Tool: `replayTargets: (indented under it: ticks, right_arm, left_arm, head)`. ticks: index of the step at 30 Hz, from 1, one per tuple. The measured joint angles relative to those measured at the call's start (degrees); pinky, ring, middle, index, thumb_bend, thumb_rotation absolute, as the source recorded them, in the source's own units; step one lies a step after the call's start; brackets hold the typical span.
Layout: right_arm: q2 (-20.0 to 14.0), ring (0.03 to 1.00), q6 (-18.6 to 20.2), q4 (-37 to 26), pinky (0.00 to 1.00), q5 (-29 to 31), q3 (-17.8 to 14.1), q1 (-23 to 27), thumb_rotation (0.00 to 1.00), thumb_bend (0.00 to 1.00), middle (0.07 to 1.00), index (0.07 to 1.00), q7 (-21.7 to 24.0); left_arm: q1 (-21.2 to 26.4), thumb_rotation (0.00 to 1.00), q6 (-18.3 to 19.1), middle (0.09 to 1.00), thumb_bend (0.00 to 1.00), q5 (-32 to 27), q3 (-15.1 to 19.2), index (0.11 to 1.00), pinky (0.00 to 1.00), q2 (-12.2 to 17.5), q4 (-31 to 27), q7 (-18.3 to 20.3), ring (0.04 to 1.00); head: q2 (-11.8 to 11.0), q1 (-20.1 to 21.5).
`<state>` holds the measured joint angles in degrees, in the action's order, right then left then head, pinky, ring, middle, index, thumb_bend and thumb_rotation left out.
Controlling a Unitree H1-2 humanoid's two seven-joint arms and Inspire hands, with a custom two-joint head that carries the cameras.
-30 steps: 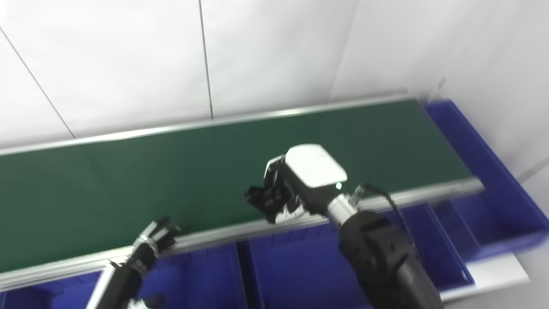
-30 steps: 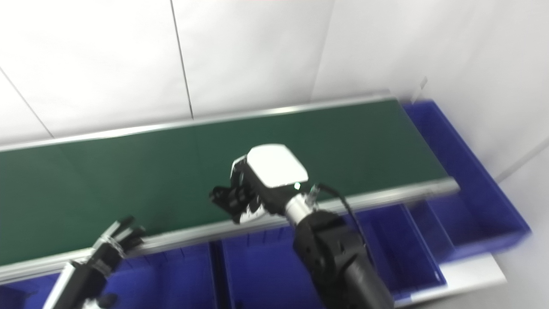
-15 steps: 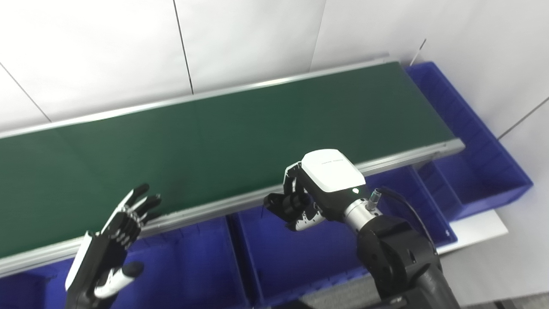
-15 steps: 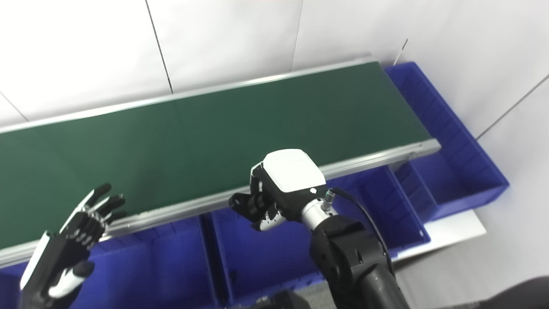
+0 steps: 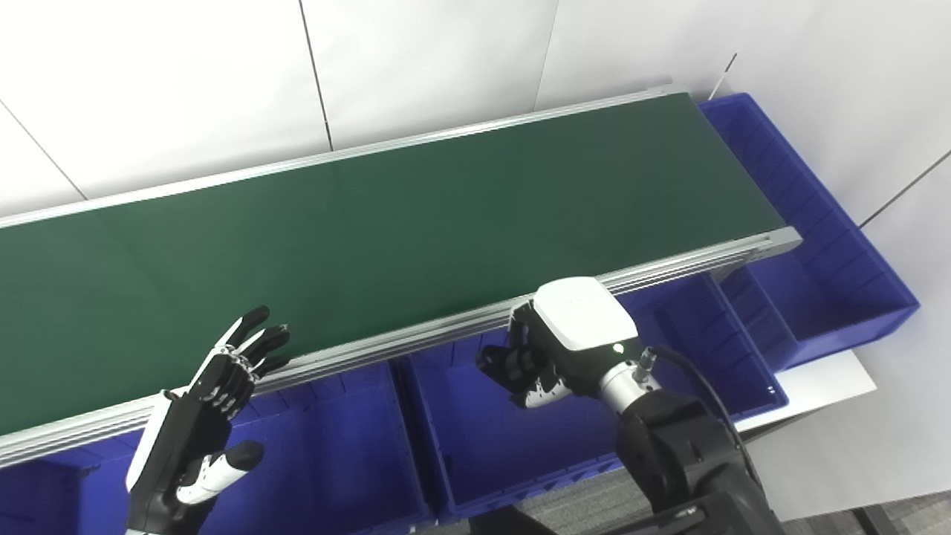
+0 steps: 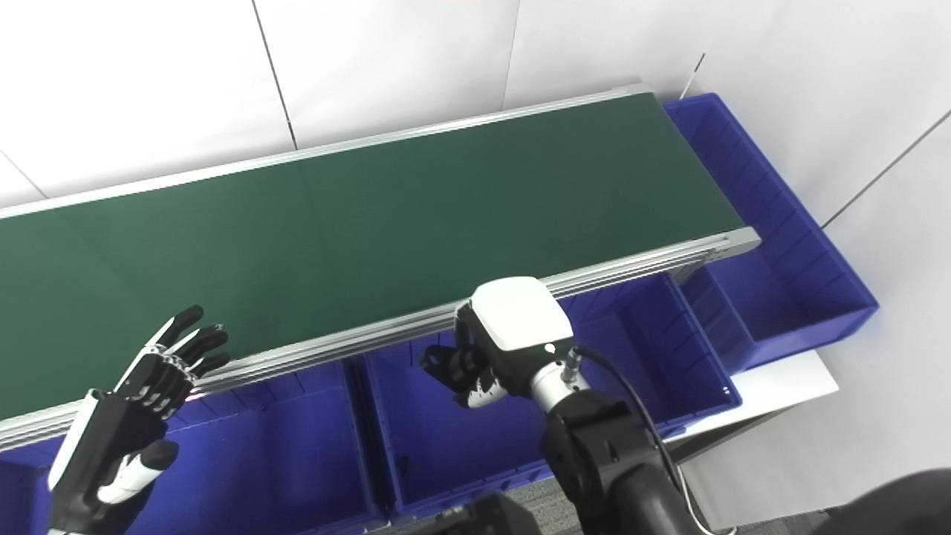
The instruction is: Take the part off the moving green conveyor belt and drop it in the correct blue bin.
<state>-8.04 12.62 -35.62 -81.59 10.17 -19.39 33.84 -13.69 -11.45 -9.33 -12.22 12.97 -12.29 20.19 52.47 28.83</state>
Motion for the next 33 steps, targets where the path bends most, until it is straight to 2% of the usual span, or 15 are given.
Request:
replayTargets:
  ticks: [1,3,5,12,16,18,19,20,22,23,24,25,28,30,33]
  right_arm:
    - [0.26,0.838,0.00,-0.05,0.84,-1.19,-0.05,0.02,0.77,0.96,0.869,0.845,0.88]
    - [0.82,0.884,0.00,-0.05,0.93,-2.96,-0.07,0.06,0.82,0.99,0.906,0.867,2.93]
    - [1.23,0.890,0.00,-0.05,0.95,-3.73,-0.08,0.06,0.84,1.00,0.912,0.874,4.05]
    - [1.26,0.885,-0.08,-0.18,0.94,-3.88,-0.78,0.36,0.87,1.00,0.907,0.882,5.74]
    - [1.15,0.858,-0.21,-0.39,0.89,-2.17,-1.24,0.54,0.87,1.00,0.886,0.869,5.66]
    - [1.01,0.805,-0.51,-0.38,0.79,-0.09,-1.48,0.46,0.86,1.00,0.848,0.845,4.14]
    - [0.93,0.744,-0.73,-0.37,0.67,2.03,-1.64,0.42,0.85,0.99,0.804,0.815,2.39]
    - [0.94,0.709,-1.06,-0.38,0.61,5.03,-2.04,0.36,0.86,0.96,0.773,0.801,0.64]
    - [1.28,0.675,-1.72,-0.37,0.56,12.73,-3.10,0.27,0.98,0.89,0.753,0.801,-3.28]
    - [1.64,0.678,-1.99,-0.40,0.56,17.92,-3.47,0.18,0.99,0.89,0.757,0.802,-4.86]
    - [1.94,0.685,-2.04,-0.40,0.56,21.27,-3.60,0.13,0.99,0.89,0.764,0.804,-5.39]
    - [2.43,0.696,-2.03,-0.35,0.57,25.85,-3.85,-0.06,1.00,0.90,0.772,0.804,-5.43]
    - [4.76,0.675,-2.04,0.55,0.57,38.63,-4.87,-1.14,1.00,0.88,0.758,0.787,-5.72]
    - [6.83,0.670,-2.16,3.16,0.59,46.57,-5.37,-2.12,1.00,0.88,0.746,0.789,-6.90]
    - [10.36,0.690,-3.21,9.27,0.63,57.29,-6.18,-3.24,1.00,0.87,0.756,0.810,-9.65]
  left_arm:
    - [0.00,0.68,0.00,0.847,0.88,0.18,0.01,0.905,0.81,0.00,0.00,0.00,0.867]
    - [0.00,0.68,0.00,0.846,0.88,0.88,0.00,0.905,0.80,-0.02,0.00,0.00,0.866]
    - [-0.02,0.68,-0.01,0.843,0.89,0.94,-0.01,0.905,0.81,-0.02,0.01,0.01,0.866]
    - [0.01,0.68,-0.05,0.839,0.87,1.70,-0.02,0.906,0.80,-0.12,0.06,0.04,0.858]
    - [0.07,0.68,-0.44,0.825,0.87,2.18,-0.10,0.899,0.80,-0.50,0.80,0.04,0.844]
    - [0.06,0.68,-0.78,0.821,0.86,2.39,-0.26,0.897,0.80,-0.87,1.47,0.04,0.842]
    - [0.04,0.69,-1.03,0.816,0.86,2.68,-0.39,0.896,0.80,-1.10,1.66,0.02,0.838]
    - [0.05,0.68,-1.41,0.816,0.86,3.37,-0.48,0.894,0.80,-1.34,1.80,0.00,0.838]
    - [0.05,0.68,-1.69,0.814,0.86,4.35,-0.88,0.893,0.80,-1.97,2.17,-0.03,0.834]
    - [0.02,0.68,-1.75,0.814,0.86,4.94,-1.25,0.892,0.80,-2.25,2.46,-0.07,0.833]
    - [-0.03,0.68,-1.81,0.814,0.87,5.43,-1.57,0.892,0.80,-2.43,2.71,-0.13,0.832]
    - [-0.11,0.68,-1.81,0.817,0.88,6.07,-1.93,0.894,0.80,-2.69,3.11,-0.17,0.832]
    - [-0.83,0.68,-1.75,0.817,0.88,7.38,-2.31,0.895,0.79,-3.97,3.96,-0.50,0.825]
    - [-1.17,0.69,-1.78,0.819,0.88,8.11,-2.61,0.894,0.79,-4.58,4.57,-0.64,0.824]
    - [-1.43,0.69,-1.88,0.826,0.89,9.47,-2.82,0.894,0.78,-5.57,5.88,-0.96,0.822]
  head:
    - [-0.09,0.00]
    - [-0.09,0.00]
    - [-0.09,-0.44]
    - [-0.26,-1.32]
    - [-0.88,-3.85]
    - [-1.23,-5.69]
    - [-1.23,-5.71]
    - [-1.93,-9.45]
    - [-2.20,-10.81]
    - [-2.20,-10.81]
    - [-2.98,-14.81]
    - [-3.25,-15.98]
    - [-3.87,-17.75]
    - [-5.09,-20.20]
    - [-5.71,-21.00]
